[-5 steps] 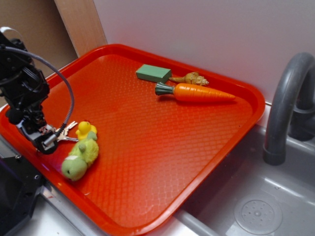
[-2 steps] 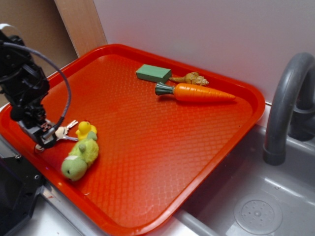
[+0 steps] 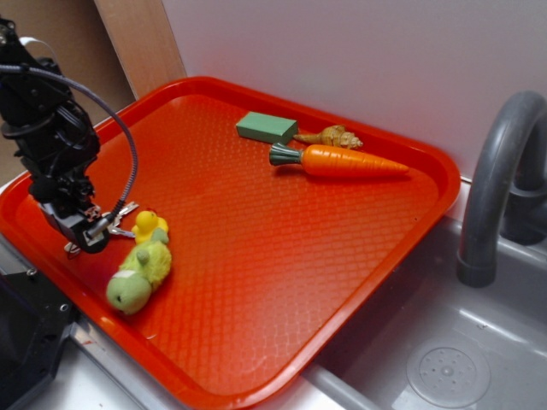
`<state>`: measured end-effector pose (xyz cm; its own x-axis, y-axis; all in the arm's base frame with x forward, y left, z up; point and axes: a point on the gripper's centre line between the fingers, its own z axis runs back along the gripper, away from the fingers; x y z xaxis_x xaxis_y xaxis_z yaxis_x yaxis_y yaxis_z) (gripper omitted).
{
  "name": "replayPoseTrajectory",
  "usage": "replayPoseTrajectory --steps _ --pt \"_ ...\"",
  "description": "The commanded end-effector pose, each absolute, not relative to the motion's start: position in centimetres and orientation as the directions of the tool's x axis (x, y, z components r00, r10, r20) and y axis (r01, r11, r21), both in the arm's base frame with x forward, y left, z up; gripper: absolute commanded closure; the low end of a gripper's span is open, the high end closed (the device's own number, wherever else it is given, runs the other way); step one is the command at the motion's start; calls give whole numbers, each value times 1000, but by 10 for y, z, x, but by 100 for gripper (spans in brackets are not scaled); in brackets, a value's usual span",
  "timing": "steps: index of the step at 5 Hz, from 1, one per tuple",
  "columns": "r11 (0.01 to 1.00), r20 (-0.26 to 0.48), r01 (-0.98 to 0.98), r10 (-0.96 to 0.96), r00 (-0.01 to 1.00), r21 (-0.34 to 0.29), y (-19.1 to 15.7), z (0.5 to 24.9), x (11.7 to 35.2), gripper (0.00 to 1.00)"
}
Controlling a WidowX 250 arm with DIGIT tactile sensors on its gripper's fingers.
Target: Grab the silver keys.
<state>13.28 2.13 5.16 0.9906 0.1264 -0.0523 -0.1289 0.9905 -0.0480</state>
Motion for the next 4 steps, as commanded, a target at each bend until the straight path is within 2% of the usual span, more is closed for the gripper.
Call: replayPoseTrajectory --steps 1,3,4 --pt "989 -20 -143 143 990 -32 24 52 136 0" --pt "989 -26 -150 149 988 -21 25 45 135 0" --pt "987 -41 -163 162 986 -10 24 43 138 100"
